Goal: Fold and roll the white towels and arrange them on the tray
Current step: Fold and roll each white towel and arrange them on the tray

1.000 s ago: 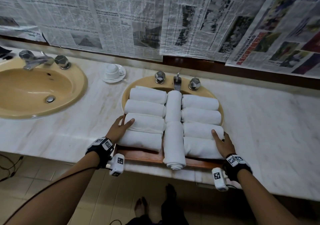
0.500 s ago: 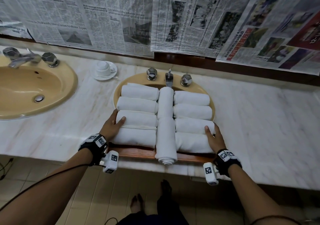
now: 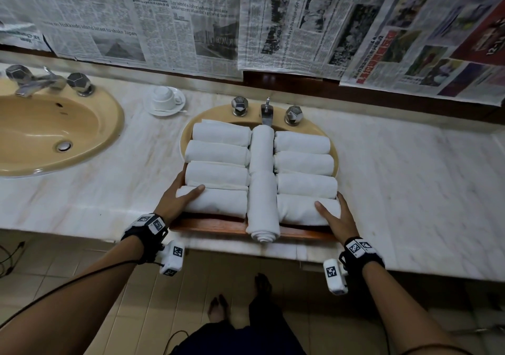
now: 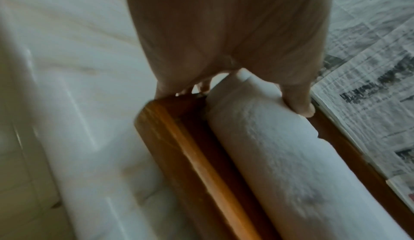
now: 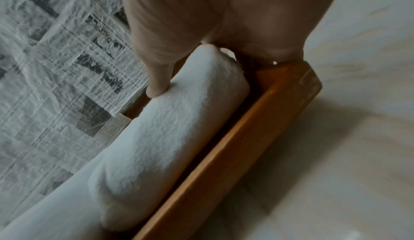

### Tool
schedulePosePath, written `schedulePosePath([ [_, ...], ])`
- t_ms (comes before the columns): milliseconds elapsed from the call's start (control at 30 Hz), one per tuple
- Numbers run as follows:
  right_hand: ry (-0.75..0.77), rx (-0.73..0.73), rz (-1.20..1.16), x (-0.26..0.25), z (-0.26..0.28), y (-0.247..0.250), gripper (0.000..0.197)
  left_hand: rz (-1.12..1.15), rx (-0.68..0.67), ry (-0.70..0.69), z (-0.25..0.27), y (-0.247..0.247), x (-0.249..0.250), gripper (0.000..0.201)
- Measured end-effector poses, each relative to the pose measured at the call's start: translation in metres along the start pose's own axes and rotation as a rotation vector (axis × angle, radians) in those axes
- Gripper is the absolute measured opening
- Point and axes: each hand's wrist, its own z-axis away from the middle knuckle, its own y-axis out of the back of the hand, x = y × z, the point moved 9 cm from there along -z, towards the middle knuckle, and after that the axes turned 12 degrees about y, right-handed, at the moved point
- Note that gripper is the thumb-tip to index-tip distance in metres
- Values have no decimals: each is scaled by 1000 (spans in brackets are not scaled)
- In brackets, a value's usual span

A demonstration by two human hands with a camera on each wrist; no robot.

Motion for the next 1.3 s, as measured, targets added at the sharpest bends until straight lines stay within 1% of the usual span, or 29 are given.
schedulePosePath([
  [100,9,21,-11,-2,1,0,73,-42,70,-19,2,0,4,69],
  [267,30,37,-27,-5,3,1,66,-96,74,-16,-1,0,1,74],
  [400,32,55,-36,-8,4,2,61,-92,68,24,-3,1,-3,74],
  [533,26,67,-40,-6,5,3,58,-95,105,-26,2,0,1,72],
  [800,-7,118,-33,-11,8,11,64,-29,182,-68,11,1,0,66],
  [967,-23,153,-52,-7,15,19,67,-35,205,-118,23,-1,14,66],
  [1033,-34,176,-71,-3,21,23,70,-38,210,-138,28,-3,20,66],
  [1133,-20,202,-88,-7,26,36,69,-47,214,-162,35,-8,32,66],
  [1233,10,209,-74,-16,29,58,66,-68,204,-163,39,-20,42,66],
  [1300,15,236,-68,-14,33,77,68,-75,203,-162,42,-32,49,65],
])
